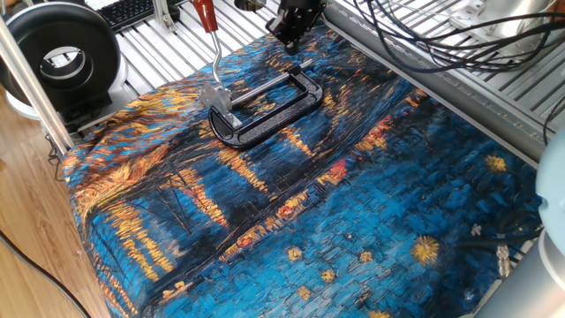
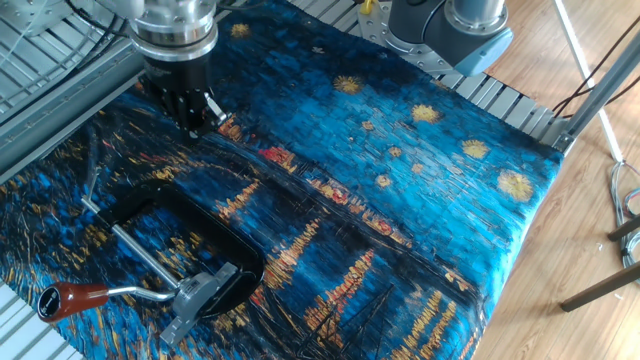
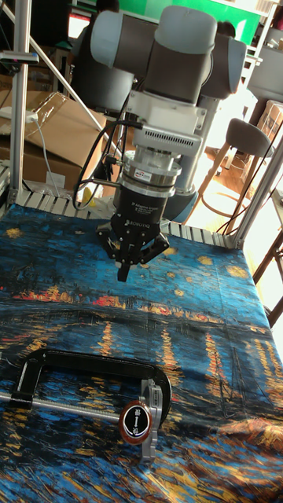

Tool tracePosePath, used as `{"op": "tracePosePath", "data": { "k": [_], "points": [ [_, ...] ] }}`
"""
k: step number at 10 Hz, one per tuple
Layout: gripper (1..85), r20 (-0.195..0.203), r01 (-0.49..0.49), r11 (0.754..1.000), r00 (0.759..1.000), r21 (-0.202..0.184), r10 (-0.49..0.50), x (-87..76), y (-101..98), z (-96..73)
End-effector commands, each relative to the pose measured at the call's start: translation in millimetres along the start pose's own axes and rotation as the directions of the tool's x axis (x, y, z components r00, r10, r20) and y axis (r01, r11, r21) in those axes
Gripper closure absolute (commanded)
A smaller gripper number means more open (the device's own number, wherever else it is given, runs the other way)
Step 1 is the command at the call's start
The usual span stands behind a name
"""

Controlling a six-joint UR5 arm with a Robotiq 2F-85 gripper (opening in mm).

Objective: Pull up the lever

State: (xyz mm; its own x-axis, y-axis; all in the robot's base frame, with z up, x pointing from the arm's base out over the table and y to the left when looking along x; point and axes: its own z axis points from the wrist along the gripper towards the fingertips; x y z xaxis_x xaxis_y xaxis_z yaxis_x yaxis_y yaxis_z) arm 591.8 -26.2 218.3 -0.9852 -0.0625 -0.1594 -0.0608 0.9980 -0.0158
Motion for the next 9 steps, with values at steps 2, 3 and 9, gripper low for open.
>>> {"op": "tracePosePath", "data": {
  "k": [2,3,9],
  "points": [
    [84.0,0.032,-0.008,1.0,0.999,-0.011,0.008,-2.2,0.4,-7.9],
    [84.0,0.034,-0.002,1.0,0.999,-0.014,0.002,-3.5,0.8,-7.1],
    [84.0,0.06,-0.012,0.998,0.998,-0.064,0.015,-12.5,5.2,-1.7]
  ]
}}
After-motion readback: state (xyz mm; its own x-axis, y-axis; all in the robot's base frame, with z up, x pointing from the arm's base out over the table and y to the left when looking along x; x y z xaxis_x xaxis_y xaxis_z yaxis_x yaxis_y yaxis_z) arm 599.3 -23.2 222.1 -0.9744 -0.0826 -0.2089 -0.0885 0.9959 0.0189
